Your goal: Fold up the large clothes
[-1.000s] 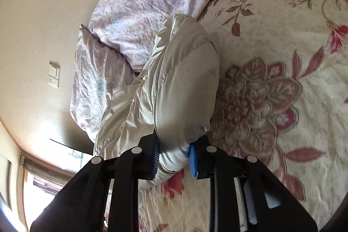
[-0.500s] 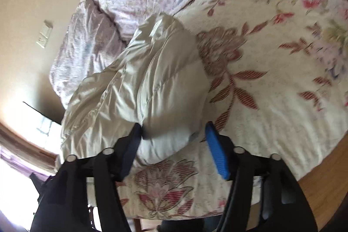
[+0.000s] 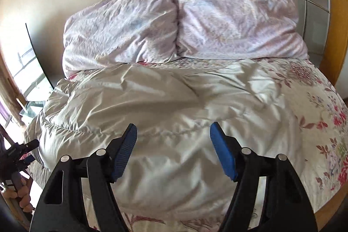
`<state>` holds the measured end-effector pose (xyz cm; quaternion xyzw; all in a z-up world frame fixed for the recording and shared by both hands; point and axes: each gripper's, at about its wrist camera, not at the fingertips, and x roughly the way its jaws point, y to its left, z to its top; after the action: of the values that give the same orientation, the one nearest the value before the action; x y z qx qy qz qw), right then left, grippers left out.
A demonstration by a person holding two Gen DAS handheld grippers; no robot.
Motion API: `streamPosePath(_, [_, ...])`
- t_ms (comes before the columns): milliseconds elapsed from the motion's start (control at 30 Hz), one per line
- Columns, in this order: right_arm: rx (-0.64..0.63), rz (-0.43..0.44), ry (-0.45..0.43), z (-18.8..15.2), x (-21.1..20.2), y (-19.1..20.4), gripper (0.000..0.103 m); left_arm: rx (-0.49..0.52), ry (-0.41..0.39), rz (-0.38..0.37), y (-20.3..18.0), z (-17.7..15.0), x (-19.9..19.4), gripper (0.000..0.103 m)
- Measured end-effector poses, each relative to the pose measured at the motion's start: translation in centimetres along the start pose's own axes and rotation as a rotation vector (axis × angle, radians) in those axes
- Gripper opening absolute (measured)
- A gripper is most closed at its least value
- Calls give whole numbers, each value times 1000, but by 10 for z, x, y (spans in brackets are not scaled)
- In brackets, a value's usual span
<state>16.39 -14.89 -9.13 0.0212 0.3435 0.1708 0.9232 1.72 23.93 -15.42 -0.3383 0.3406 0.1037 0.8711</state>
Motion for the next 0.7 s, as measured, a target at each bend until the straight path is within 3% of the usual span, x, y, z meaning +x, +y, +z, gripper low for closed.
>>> streamPosePath(167, [-47, -37, 23, 1, 27, 32, 71, 5, -1, 4, -2, 6, 5, 88])
streamPosePath(367, [-20, -63, 50, -9, 42, 34, 71, -14, 2, -12, 0, 9, 12, 88])
streamPosePath(533, [-82, -127, 89, -25, 65, 47, 73, -47, -11, -43, 3, 13, 18, 88])
streamPosePath(700, [-66, -114, 106, -27, 74, 43, 74, -83, -15, -76, 5, 18, 24, 89])
